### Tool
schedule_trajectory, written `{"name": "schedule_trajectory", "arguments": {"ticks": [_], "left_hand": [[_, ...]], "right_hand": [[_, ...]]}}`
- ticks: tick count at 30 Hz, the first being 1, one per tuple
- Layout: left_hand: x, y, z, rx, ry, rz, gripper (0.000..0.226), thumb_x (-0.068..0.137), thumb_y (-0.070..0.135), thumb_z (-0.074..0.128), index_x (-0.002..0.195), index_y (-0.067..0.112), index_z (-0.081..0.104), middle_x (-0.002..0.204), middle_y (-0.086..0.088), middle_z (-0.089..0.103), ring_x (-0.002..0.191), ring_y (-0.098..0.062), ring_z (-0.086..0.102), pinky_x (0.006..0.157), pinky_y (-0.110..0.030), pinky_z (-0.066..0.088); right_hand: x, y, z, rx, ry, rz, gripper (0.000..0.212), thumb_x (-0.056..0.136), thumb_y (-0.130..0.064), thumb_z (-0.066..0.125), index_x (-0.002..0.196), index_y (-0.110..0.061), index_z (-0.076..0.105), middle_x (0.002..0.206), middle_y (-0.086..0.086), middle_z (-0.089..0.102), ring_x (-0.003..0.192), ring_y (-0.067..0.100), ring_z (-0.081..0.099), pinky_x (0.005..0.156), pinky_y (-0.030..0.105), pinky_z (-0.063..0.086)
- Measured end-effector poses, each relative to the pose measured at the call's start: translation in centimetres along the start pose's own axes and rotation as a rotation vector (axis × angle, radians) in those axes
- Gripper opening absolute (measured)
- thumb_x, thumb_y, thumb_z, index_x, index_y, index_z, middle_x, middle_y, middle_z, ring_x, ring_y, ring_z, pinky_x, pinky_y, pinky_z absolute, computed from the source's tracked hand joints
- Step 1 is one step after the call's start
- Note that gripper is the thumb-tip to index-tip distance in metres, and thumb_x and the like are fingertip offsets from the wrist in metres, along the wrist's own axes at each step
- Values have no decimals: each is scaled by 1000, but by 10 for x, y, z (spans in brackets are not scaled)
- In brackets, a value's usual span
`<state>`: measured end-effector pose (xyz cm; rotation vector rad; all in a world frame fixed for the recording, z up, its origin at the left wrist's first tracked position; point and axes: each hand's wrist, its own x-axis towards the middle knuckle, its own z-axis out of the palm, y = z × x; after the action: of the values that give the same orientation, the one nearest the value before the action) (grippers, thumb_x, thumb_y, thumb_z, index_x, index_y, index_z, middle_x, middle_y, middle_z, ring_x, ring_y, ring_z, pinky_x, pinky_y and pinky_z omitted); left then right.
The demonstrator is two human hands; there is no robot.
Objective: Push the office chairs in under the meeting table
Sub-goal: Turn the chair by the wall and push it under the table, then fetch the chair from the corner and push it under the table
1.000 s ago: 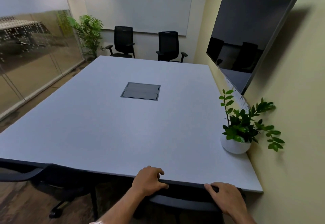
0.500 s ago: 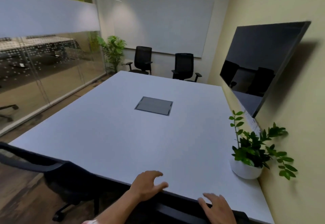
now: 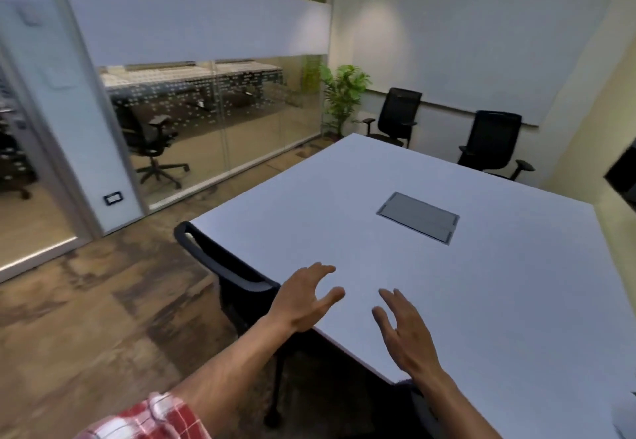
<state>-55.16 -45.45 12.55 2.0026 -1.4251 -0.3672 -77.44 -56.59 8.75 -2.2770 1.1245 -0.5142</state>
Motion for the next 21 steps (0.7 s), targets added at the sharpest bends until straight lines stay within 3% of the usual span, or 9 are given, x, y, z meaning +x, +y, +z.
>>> {"name": "schedule_trajectory", "arguments": {"ticks": [5,15,21], "left_hand": [[2,-80,-86,32,118,-35,75,85,82,39,145,38,47,154,9,44,145,-8,30,114,-37,27],[-2,-262,-254,30,251,-185,73,85,74,46,145,33,48,150,8,49,141,-13,39,108,-40,38],[4,-361,-311,0,284,-286,69,91,66,56,150,33,43,157,0,40,145,-19,31,110,-37,31]], "right_hand": [[49,-93,58,33,-27,-122,66,94,-69,31,151,-38,40,161,-12,34,151,6,19,117,31,19],[151,-270,189,99,-94,-240,64,95,-64,35,151,-34,43,159,-12,38,151,4,20,121,39,26],[219,-339,270,64,-203,-272,62,95,-65,33,151,-38,39,161,-12,35,150,6,22,120,32,21]]}}
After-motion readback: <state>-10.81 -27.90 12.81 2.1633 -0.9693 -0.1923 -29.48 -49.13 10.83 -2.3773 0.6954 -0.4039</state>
